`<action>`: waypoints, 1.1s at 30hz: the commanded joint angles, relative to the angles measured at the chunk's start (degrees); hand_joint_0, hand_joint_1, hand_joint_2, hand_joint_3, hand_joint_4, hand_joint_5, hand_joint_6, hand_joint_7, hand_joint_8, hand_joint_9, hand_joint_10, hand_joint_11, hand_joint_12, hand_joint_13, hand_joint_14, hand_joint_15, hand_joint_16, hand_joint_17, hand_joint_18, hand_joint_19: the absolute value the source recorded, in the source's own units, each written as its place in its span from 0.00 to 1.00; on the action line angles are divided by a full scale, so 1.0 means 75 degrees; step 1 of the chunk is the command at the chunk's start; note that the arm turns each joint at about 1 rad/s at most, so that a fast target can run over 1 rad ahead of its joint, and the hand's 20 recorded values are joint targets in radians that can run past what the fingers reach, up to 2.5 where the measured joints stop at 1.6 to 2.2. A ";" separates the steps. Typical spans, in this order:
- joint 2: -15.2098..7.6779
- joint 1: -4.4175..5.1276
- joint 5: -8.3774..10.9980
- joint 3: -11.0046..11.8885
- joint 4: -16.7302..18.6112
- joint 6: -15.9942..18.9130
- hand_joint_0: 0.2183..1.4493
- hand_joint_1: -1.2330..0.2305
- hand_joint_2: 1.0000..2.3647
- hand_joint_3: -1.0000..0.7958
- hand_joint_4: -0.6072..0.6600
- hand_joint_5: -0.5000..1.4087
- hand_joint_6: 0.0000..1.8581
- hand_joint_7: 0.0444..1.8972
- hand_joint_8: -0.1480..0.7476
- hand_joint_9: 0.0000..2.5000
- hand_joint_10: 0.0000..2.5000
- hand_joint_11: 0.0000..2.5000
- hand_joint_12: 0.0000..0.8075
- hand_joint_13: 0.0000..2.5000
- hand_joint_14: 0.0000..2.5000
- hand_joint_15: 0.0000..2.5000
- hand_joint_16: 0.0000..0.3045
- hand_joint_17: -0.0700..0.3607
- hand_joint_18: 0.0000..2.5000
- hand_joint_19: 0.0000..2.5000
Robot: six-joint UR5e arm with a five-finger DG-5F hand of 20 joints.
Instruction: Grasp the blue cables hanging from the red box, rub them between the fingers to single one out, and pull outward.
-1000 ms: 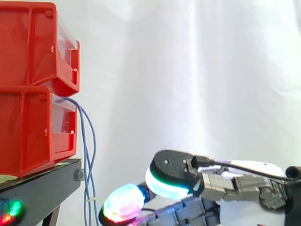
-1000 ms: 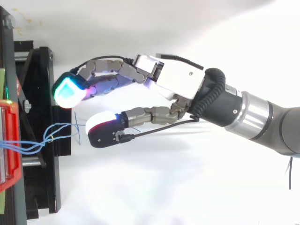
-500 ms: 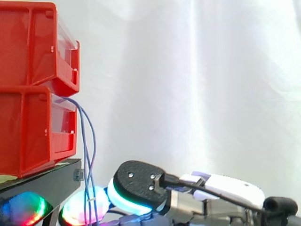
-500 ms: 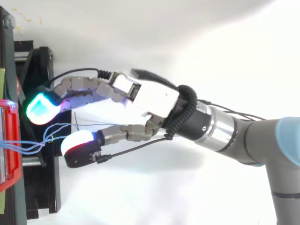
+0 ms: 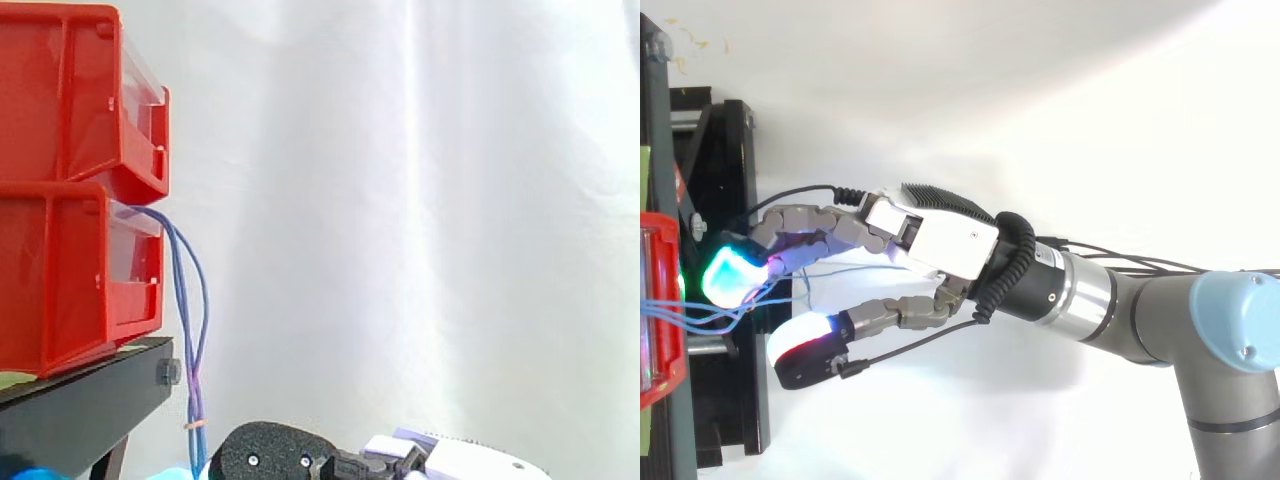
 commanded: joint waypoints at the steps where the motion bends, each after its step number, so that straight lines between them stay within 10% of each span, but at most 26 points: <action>1: -0.0026 -0.0024 -0.0112 0.0006 0.0096 0.0286 0.29 0.42 0.00 0.29 0.73 0.21 0.27 0.62 0.43 0.29 0.00 0.03 0.38 0.24 0.00 0.06 0.13 0.36 0.25 0.16; 15: 0.0091 -0.0200 -0.0616 0.0006 -0.0138 0.1235 0.33 0.42 0.01 0.34 0.64 0.21 0.32 0.67 0.43 0.30 0.00 0.04 0.38 0.25 0.00 0.06 0.12 0.36 0.26 0.16; 33: 0.1040 -0.0528 -0.1073 -0.0006 -0.2564 0.1329 0.32 0.40 0.01 0.42 0.65 0.16 0.46 0.51 0.44 0.30 0.00 0.10 0.40 0.26 0.00 0.07 0.13 0.37 0.27 0.16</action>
